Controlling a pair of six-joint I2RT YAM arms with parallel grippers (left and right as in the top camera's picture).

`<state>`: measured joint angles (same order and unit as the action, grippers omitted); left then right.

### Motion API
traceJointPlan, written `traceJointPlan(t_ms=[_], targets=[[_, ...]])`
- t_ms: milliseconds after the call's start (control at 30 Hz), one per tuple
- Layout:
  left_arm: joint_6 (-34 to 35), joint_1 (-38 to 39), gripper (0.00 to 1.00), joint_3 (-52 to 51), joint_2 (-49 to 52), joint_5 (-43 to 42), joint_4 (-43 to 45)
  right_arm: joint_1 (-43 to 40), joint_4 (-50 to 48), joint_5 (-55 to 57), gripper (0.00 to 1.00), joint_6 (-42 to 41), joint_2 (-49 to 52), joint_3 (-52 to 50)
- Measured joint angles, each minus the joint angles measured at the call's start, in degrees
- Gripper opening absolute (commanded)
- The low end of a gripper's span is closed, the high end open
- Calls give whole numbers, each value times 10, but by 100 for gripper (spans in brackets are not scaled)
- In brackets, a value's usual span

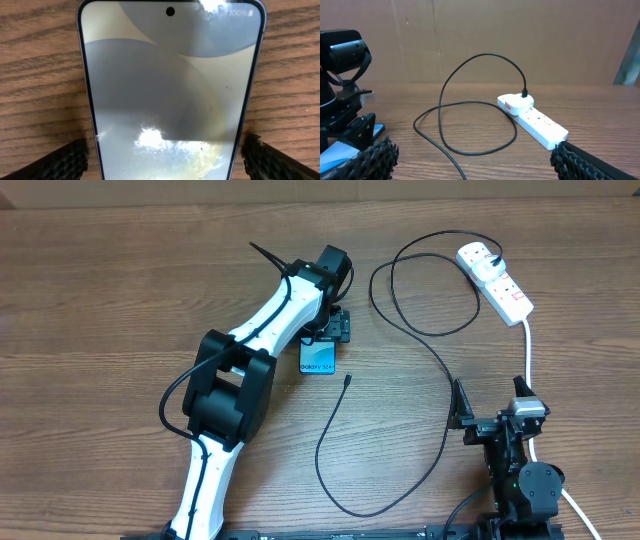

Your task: Plug charger to phone and switch on socket

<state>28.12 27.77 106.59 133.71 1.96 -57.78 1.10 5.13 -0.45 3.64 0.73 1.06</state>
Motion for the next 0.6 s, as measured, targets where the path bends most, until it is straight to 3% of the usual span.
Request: traceJointPlan(t_ms=[600], targets=[[0, 0, 90, 0, 0, 0, 0, 0, 0, 0, 100, 0, 0, 0]])
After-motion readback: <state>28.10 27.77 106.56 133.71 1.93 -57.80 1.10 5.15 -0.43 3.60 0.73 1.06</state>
